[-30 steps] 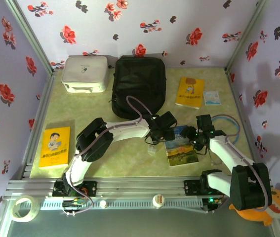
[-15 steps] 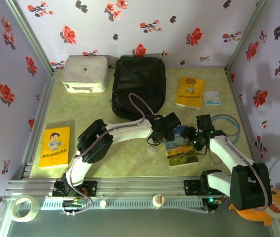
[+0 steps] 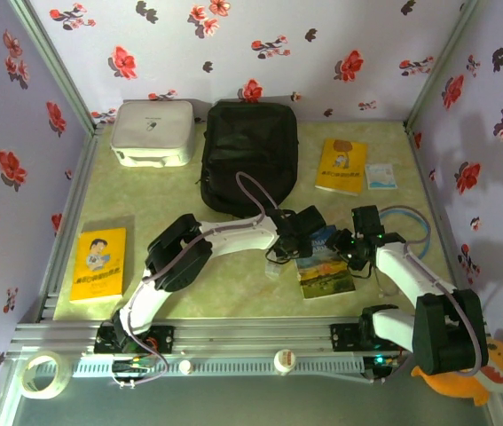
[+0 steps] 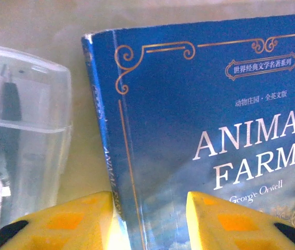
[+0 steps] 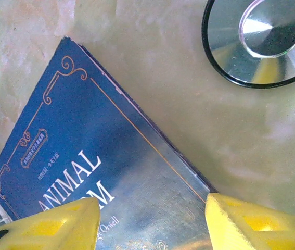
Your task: Pack books, pencil case, and school supplies into a backpack
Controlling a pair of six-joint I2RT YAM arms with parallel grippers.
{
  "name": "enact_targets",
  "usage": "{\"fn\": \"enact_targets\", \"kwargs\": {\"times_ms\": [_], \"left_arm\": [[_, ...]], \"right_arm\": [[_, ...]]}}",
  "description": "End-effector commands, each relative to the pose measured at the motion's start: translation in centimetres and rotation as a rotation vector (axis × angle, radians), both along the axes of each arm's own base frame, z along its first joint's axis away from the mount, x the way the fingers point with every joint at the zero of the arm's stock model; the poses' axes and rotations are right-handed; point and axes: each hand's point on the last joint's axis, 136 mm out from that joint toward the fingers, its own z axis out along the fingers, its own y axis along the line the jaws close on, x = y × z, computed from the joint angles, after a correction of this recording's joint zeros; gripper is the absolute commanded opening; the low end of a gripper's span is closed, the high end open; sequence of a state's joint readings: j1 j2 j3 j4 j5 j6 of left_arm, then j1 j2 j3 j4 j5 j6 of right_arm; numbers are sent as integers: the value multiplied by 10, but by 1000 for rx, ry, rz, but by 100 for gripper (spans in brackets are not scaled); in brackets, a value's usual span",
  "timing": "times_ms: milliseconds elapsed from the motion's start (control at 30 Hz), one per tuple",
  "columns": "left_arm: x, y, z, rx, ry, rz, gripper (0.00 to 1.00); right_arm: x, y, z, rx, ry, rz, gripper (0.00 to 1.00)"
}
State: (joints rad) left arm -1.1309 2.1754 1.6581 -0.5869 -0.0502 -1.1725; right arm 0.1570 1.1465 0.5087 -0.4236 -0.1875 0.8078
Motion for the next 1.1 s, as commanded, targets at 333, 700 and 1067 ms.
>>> {"fn": "enact_targets", "kwargs": {"times_ms": [333, 700, 1067], "left_arm": [[15, -50, 44, -325, -81, -94, 39], [1, -62, 85, -561, -141, -185, 35], [1, -59, 71, -545, -146, -197, 24]], "right_arm": [[-7, 7, -3, 28, 62, 33, 55], [-6, 11, -7, 41, 89, 47, 50], [1, 13, -8, 43, 101, 63, 47]]}}
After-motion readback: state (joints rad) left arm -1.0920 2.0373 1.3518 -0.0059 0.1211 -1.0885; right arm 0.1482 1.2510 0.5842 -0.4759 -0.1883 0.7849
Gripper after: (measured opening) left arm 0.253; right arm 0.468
